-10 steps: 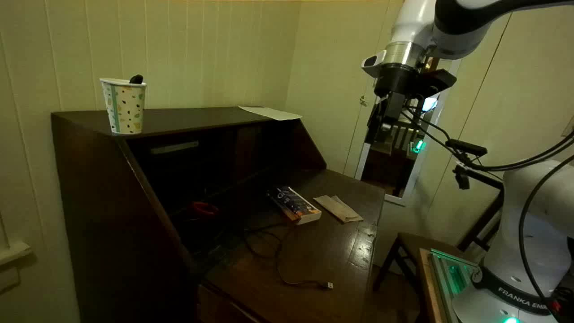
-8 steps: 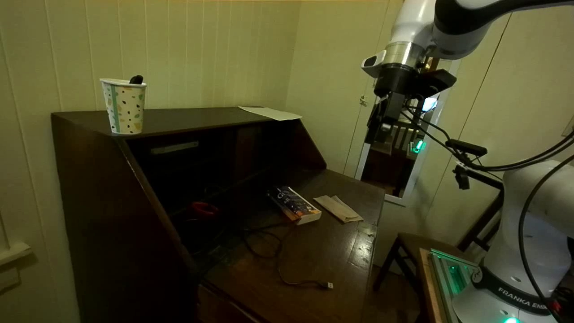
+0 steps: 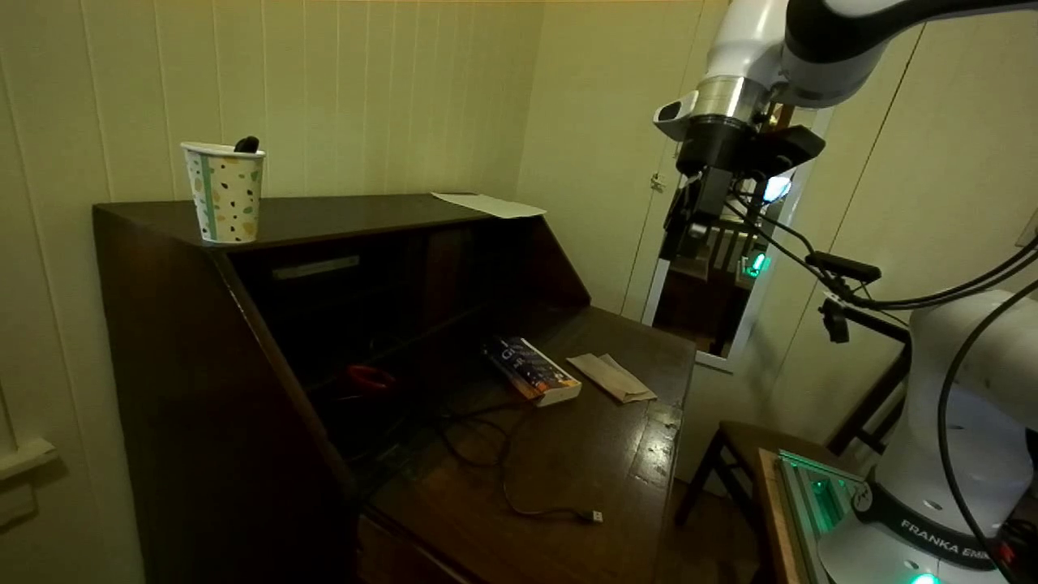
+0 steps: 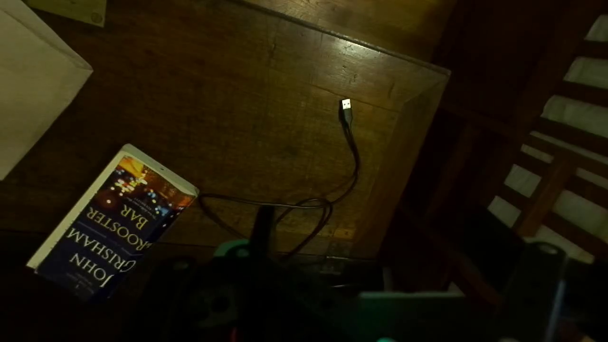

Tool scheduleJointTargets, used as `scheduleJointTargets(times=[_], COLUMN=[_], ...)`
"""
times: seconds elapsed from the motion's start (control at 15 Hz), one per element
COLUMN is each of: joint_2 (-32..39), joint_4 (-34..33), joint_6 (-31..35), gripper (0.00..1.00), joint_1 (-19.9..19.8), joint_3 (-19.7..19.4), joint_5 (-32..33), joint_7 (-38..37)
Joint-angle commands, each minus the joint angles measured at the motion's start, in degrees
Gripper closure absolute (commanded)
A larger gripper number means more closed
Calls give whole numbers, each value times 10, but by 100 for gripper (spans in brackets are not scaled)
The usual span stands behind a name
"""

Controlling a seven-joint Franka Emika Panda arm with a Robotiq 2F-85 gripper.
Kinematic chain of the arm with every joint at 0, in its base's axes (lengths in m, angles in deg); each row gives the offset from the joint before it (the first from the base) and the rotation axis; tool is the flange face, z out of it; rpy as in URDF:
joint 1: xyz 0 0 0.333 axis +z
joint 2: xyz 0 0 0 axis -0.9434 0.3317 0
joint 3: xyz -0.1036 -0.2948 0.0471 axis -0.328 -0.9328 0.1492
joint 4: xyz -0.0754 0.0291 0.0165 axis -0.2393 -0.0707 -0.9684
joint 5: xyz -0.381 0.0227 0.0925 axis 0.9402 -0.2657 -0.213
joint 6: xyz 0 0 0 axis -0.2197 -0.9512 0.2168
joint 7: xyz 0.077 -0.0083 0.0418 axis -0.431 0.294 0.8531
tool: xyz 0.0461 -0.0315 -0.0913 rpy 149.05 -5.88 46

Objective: Pick up the red pliers and put it in the top left compartment

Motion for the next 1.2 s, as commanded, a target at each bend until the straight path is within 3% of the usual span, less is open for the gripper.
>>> scheduleJointTargets(times=[0.0,0.33,0.8,1.13], joint_2=[2,2,-2,32], joint_4=[-1,-1,-10,-31], joint_6=[-2,-2,58,132], gripper=[0,0,0,0], joint_1=[-12,-12,-18,-49], joint_3=[10,10,109,169], joint_5=[-7,-7,-132,-118], joint_7=[6,6,-236,-388])
